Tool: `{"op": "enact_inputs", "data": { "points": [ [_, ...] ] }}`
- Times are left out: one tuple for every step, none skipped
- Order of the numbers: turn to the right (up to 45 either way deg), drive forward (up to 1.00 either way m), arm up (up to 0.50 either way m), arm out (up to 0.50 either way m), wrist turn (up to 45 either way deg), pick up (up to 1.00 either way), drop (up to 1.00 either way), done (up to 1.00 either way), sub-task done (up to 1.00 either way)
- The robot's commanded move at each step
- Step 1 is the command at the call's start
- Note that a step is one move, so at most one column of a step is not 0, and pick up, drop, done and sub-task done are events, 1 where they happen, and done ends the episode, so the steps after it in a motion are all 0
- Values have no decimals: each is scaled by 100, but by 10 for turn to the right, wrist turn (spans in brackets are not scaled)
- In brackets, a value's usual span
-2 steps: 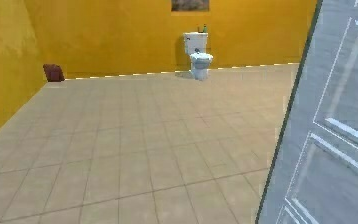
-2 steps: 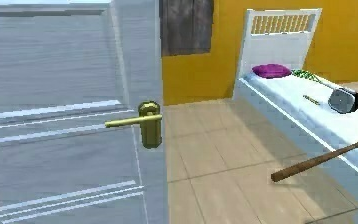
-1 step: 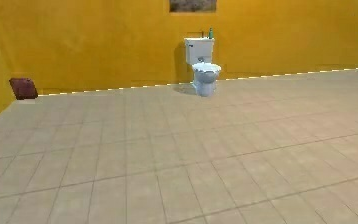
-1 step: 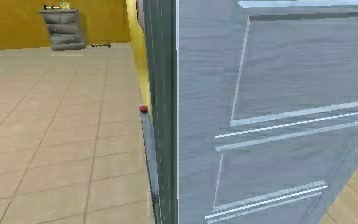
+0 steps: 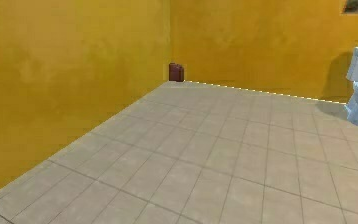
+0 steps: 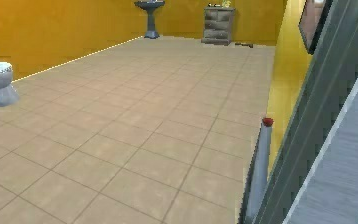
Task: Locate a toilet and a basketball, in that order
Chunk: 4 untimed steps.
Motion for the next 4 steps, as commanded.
{"op": "enact_inputs", "data": {
  "points": [
    [0,5,0,0,0,0,0,0,0],
    [450,0,0,0,0,0,0,0,0],
    [0,100,0,0,0,0,0,0,0],
    [0,100,0,0,0,0,0,0,0]
  ]
}}
